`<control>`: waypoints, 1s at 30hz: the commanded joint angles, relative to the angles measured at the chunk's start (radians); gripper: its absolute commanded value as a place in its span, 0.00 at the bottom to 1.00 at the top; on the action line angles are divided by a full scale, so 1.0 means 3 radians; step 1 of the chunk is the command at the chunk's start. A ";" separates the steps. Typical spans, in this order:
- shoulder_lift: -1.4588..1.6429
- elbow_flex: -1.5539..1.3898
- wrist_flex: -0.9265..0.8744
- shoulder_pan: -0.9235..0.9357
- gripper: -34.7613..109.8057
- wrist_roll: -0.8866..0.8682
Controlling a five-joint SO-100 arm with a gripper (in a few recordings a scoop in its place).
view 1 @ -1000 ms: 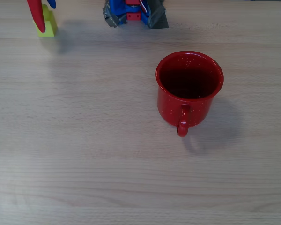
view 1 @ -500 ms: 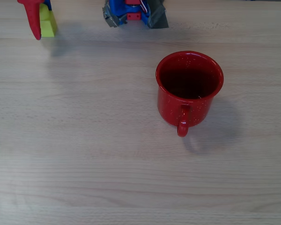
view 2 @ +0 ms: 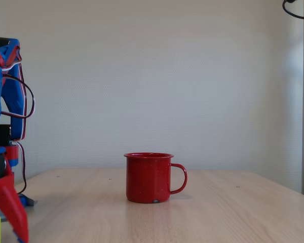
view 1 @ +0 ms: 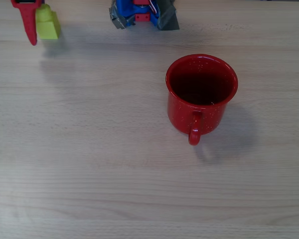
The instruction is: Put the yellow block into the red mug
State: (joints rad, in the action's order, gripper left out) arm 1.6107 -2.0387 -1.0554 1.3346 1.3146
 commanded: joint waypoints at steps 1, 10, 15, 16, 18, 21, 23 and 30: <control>0.0107 0.0026 0.0015 0.0036 0.48 -0.0015; 0.0107 -0.0015 0.0046 0.0015 0.35 -0.0061; 0.0159 -0.0051 0.0036 -0.0036 0.28 -0.0118; 0.0174 -0.0051 0.0036 -0.0051 0.27 -0.0143; 0.0205 -0.0046 0.0015 -0.0092 0.27 -0.0235; 0.0230 0.0020 -0.0020 -0.0194 0.24 -0.0481; 0.0245 0.0112 -0.0112 -0.0271 0.24 -0.0690; 0.0297 0.0511 -0.0573 -0.0552 0.24 -0.1171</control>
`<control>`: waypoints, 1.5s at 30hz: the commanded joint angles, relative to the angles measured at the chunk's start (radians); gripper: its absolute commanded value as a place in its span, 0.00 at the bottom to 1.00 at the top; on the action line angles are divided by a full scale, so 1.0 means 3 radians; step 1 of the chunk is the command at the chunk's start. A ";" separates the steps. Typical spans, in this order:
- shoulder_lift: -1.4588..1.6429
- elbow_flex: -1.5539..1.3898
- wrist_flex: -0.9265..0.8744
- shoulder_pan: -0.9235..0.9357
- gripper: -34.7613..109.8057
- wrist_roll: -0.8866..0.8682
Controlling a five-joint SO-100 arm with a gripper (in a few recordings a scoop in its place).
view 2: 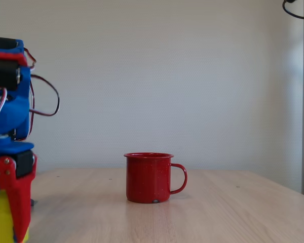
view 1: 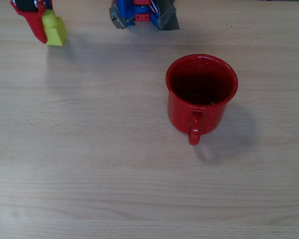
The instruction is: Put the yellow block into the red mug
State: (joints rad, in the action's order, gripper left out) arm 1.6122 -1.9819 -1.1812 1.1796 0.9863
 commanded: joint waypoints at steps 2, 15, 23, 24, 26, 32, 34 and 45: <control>0.0291 0.0486 -0.0271 -0.0123 0.24 -0.0261; 0.0148 0.1646 -0.1002 -0.0721 0.24 -0.1130; 0.0123 0.2321 -0.1324 -0.1227 0.24 -0.1524; 0.0123 0.2388 -0.1355 -0.1304 0.24 -0.1560; 0.0123 0.2506 -0.1391 -0.1462 0.24 -0.1652; 0.0138 0.2792 -0.1396 -0.1974 0.24 -0.1902; 0.0133 0.2869 -0.1391 -0.2168 0.24 -0.2020; 0.0199 0.3191 -0.1416 -0.3252 0.24 -0.2920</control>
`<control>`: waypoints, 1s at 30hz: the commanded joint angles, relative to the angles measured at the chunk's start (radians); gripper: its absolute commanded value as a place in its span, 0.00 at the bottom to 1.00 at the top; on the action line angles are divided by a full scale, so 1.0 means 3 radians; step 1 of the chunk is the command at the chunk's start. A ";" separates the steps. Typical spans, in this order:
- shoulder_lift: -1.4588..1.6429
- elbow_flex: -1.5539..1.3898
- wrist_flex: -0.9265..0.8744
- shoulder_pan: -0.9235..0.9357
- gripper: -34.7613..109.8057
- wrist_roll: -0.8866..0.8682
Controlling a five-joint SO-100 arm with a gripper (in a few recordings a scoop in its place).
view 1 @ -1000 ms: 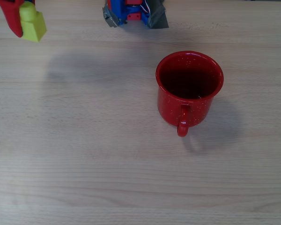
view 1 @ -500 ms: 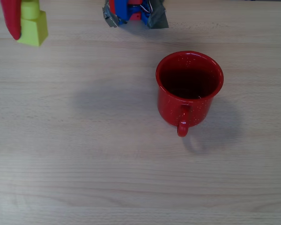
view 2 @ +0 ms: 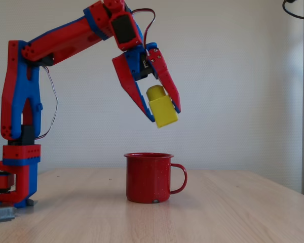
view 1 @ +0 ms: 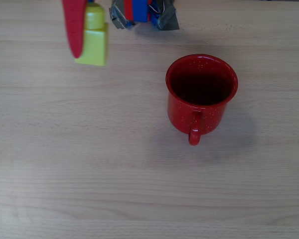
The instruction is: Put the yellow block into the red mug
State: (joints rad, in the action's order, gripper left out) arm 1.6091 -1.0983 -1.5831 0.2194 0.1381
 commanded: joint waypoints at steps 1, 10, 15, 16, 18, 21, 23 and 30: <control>0.0235 0.0245 -0.0092 -0.0148 0.24 -0.0174; 0.0562 0.0031 -0.0169 -0.1028 0.24 -0.0716; 0.0731 -0.0205 -0.0174 -0.1401 0.24 -0.0905; 0.0772 -0.0291 -0.0174 -0.1457 0.24 -0.0931; 0.0839 -0.0465 -0.0159 -0.1544 0.24 -0.0982; 0.0910 -0.0690 -0.0123 -0.1631 0.24 -0.1048; 0.0931 -0.0813 -0.0066 -0.1667 0.24 -0.1084; 0.0966 -0.1222 0.0297 -0.1744 0.24 -0.1156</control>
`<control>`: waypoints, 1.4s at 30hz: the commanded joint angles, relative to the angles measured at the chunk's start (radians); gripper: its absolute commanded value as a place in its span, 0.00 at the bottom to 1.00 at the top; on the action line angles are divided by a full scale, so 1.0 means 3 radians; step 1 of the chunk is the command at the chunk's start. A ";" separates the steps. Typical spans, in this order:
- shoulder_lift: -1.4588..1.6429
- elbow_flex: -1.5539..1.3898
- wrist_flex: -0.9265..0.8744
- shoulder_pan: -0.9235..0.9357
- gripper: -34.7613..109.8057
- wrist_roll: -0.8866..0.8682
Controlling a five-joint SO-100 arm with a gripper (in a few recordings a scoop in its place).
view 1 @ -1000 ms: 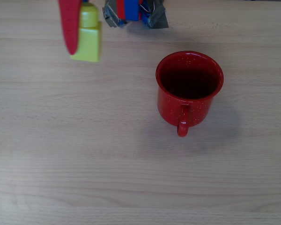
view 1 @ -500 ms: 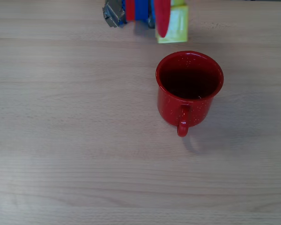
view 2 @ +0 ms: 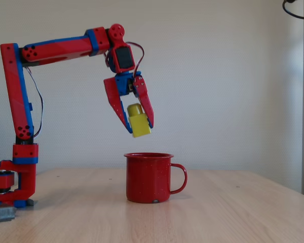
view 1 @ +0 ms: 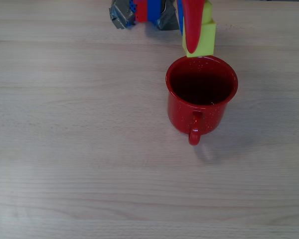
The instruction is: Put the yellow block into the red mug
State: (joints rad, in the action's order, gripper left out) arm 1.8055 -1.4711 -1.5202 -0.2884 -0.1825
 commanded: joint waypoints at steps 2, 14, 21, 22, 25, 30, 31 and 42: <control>0.0286 -0.0061 0.0199 -0.0066 0.24 -0.0102; 0.0199 -0.0649 0.0782 -0.0072 0.24 -0.0046; 0.0184 -0.0706 0.0874 -0.0066 0.24 0.0000; 0.0174 -0.0706 0.0895 -0.0066 0.24 0.0005; 0.0159 -0.0706 0.0920 -0.0072 0.25 0.0010; 0.0153 -0.0726 0.0905 -0.0077 0.37 0.0005; 0.0153 -0.0731 0.0895 -0.0077 0.39 0.0010; 0.0159 -0.0731 0.0879 -0.0066 0.48 0.0102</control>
State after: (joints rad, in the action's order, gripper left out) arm 1.8086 -1.7058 -1.2579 -0.2838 -0.1534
